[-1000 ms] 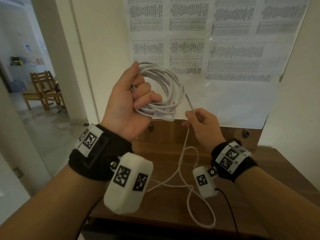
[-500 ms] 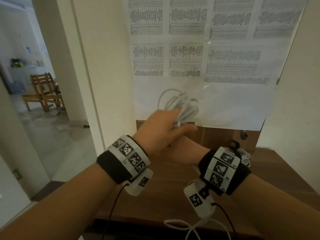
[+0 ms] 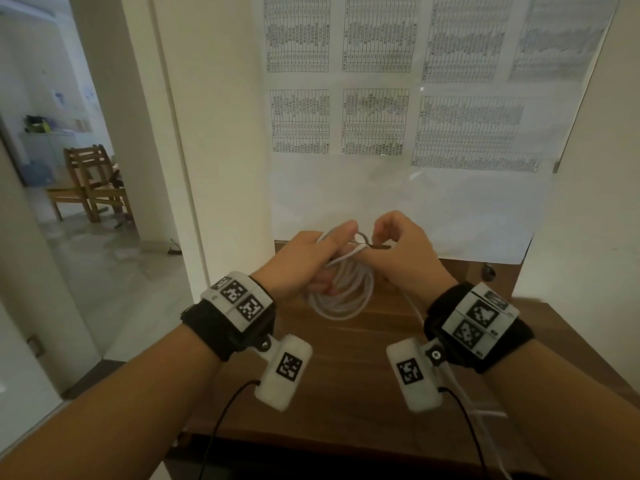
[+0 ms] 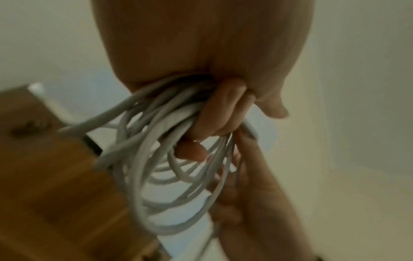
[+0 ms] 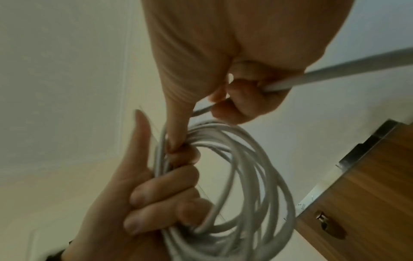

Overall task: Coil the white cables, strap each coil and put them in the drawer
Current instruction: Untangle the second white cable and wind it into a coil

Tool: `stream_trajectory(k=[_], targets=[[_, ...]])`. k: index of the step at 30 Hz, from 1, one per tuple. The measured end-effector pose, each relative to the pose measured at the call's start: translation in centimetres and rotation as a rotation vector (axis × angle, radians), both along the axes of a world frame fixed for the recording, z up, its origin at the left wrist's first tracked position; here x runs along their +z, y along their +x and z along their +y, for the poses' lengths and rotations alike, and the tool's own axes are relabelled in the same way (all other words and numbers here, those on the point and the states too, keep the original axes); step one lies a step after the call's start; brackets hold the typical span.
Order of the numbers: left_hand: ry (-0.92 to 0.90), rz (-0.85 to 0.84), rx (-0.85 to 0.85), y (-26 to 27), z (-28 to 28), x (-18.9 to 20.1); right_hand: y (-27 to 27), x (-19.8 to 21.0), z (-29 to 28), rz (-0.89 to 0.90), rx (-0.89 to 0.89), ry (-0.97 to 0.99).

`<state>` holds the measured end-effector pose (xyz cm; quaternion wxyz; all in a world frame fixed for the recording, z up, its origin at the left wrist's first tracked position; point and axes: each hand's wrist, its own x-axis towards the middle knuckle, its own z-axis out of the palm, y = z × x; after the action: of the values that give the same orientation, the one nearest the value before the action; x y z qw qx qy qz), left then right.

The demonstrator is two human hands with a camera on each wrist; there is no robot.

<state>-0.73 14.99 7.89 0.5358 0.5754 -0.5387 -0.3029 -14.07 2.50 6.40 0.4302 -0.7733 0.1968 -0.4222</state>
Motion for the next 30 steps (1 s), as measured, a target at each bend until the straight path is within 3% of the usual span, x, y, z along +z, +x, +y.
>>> stream_trajectory(k=[4,7,9,15,19,21,24,27,30], targets=[[0.076,0.395,-0.287,0.2,0.7,0.2,-0.6,1.0,-0.3,0.174,0.236,0.061],[0.053,0.514,-0.279,0.0,1.1,0.7,-1.6,2.5,0.2,0.222,0.451,0.123],[0.033,0.578,-0.249,-0.1,1.2,0.9,-1.7,2.8,0.4,0.247,0.489,0.093],[0.181,0.484,-0.315,-0.1,1.6,1.0,-1.2,2.0,0.6,0.287,0.369,-0.035],[0.182,0.604,-0.288,-0.2,1.2,1.5,-0.8,1.3,1.0,0.138,0.267,-0.096],[0.145,0.689,-0.252,0.0,1.1,1.4,-0.8,0.9,0.9,0.06,0.232,-0.099],[0.046,0.926,-0.214,0.9,1.1,1.6,-1.2,0.2,0.6,0.091,0.233,0.082],[-0.087,1.178,-0.194,2.6,1.5,2.8,-1.8,-1.6,0.1,0.214,0.224,0.204],[-0.181,1.289,-0.198,3.9,2.0,3.8,-1.9,-3.5,-0.1,0.396,0.173,0.1]])
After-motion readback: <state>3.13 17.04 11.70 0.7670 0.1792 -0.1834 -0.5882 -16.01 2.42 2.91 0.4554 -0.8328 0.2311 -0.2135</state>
